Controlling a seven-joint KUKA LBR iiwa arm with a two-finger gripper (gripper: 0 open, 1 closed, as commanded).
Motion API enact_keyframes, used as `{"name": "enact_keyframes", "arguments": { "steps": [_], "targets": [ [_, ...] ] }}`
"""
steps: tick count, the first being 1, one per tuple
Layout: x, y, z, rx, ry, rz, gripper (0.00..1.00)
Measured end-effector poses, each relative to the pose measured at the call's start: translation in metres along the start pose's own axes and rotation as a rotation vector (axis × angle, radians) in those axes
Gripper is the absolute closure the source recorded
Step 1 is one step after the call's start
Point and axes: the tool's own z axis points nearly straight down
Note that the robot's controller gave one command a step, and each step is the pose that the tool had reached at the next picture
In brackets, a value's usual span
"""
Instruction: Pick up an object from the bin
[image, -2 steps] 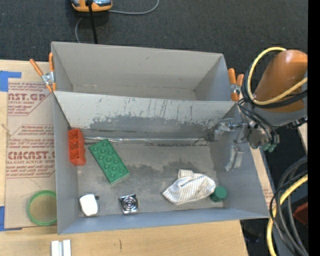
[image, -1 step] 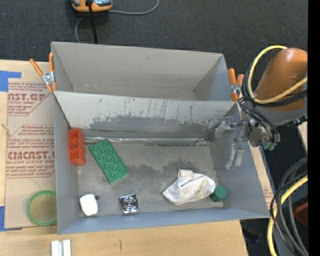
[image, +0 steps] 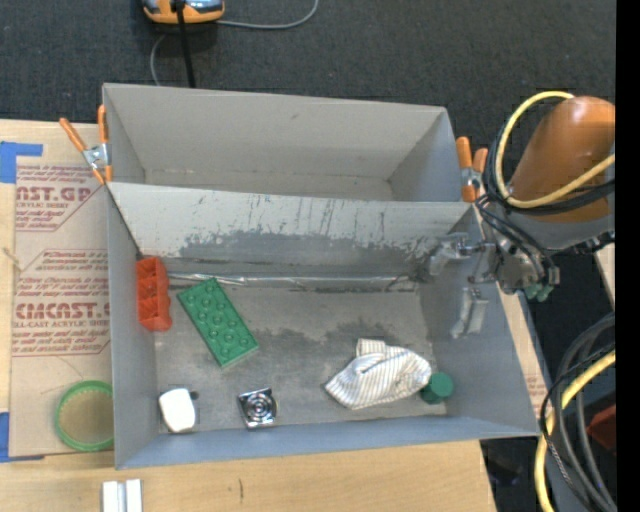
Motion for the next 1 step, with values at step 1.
{"name": "enact_keyframes", "arguments": {
  "steps": [1],
  "targets": [
    [0.0089, 0.0229, 0.0546, 0.001, -0.005, -0.039, 0.0]
  ]
}}
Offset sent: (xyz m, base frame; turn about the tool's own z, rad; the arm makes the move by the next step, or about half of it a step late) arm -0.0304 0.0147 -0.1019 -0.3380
